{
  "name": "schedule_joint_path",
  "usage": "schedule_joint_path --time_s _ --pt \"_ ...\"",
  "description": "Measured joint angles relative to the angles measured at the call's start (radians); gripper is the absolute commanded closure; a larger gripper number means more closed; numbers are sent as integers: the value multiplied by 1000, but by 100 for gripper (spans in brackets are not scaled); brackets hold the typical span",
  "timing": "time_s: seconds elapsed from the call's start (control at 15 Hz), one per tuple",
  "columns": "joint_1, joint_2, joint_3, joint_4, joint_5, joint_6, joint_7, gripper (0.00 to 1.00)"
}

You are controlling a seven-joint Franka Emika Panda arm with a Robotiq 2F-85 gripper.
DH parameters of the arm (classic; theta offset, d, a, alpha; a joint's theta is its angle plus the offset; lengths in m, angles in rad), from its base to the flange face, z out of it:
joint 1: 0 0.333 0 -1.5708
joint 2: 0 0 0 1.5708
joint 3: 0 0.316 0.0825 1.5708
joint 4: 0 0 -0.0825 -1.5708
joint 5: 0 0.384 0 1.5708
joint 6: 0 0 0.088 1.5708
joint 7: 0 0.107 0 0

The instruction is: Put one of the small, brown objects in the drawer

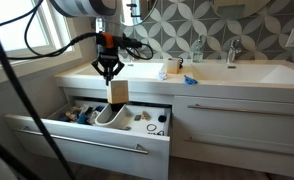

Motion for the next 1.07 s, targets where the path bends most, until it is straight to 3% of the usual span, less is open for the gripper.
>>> schedule_joint_path --time_s 0.47,1.07 --pt "1 111 0 -85 -9 266 -237 97" --pt "0 155 2 -83 -5 282 -289 99"
